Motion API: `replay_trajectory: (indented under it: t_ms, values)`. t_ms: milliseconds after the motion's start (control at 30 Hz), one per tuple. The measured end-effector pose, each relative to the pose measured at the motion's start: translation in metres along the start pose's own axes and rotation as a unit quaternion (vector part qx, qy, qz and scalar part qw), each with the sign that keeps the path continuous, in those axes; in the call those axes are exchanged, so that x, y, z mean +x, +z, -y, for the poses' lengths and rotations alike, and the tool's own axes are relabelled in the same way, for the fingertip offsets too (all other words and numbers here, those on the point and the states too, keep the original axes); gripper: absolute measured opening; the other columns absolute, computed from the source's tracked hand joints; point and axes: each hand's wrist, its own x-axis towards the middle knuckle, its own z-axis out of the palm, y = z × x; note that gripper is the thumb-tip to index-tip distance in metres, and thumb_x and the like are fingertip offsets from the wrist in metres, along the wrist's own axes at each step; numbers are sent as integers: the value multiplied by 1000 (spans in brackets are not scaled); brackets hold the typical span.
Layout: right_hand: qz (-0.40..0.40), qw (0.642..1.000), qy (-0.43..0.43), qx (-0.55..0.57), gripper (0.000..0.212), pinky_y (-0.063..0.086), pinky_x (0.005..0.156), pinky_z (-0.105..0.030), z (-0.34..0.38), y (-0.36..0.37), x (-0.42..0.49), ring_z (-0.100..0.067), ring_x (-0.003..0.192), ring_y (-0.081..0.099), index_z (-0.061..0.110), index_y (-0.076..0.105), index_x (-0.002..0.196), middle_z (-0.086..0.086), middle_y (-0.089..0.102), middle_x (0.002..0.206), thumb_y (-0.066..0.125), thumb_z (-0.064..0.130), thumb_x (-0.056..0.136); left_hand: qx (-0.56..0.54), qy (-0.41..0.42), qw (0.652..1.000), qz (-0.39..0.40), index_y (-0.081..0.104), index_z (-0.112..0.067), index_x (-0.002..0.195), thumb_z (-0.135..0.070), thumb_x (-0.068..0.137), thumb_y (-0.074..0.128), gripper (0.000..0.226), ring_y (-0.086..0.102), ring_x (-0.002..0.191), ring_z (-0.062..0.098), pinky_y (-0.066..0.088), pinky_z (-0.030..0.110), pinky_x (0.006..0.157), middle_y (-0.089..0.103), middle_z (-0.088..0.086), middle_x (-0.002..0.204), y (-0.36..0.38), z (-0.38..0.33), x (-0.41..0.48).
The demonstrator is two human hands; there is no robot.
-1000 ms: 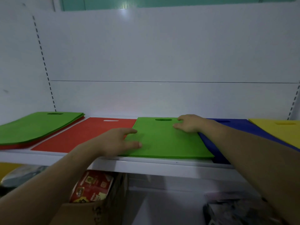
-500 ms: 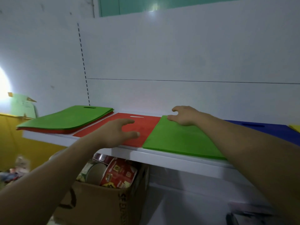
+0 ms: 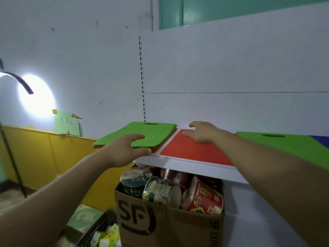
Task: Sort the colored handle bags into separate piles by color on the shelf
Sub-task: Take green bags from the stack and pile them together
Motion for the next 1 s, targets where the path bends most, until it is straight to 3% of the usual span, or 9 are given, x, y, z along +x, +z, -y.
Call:
replay_trajectory:
  t_ms: [167,433,667,900,1000]
  values:
    - [10,1000,-8,-11,63,34,104,-31,51,26,19,-27,133,39,15,38,143,-9,40,148,47,53,94,-3,-14,1000,3,39,-26,142,-49,84,61,66,45,126,22,38,34,100,40,1,147,-22,53,2]
    - [30,999,7,-40,70,30,108,-32,76,49,82,-27,138,33,11,31,147,-10,31,153,44,54,94,-15,-28,999,-4,41,-28,140,-52,83,61,65,38,133,22,32,34,103,37,2,149,-31,111,52]
    - [52,996,40,-67,71,40,100,-33,73,69,157,-31,126,45,3,41,138,-16,45,141,42,58,93,16,-44,999,5,45,-30,138,-53,82,61,62,37,133,22,31,33,104,41,2,147,-34,144,123]
    - [65,989,84,-99,73,39,96,-33,70,83,197,-34,123,46,1,44,135,-20,44,139,36,61,94,25,-48,996,65,41,-29,140,-49,87,57,59,33,136,19,27,31,107,35,0,150,-34,170,172]
    - [73,987,97,-106,68,40,88,-31,71,85,202,-32,116,52,0,54,125,-18,52,131,39,58,94,61,-38,990,120,35,-25,144,-45,89,57,63,29,139,18,23,27,109,29,0,153,-33,178,184]
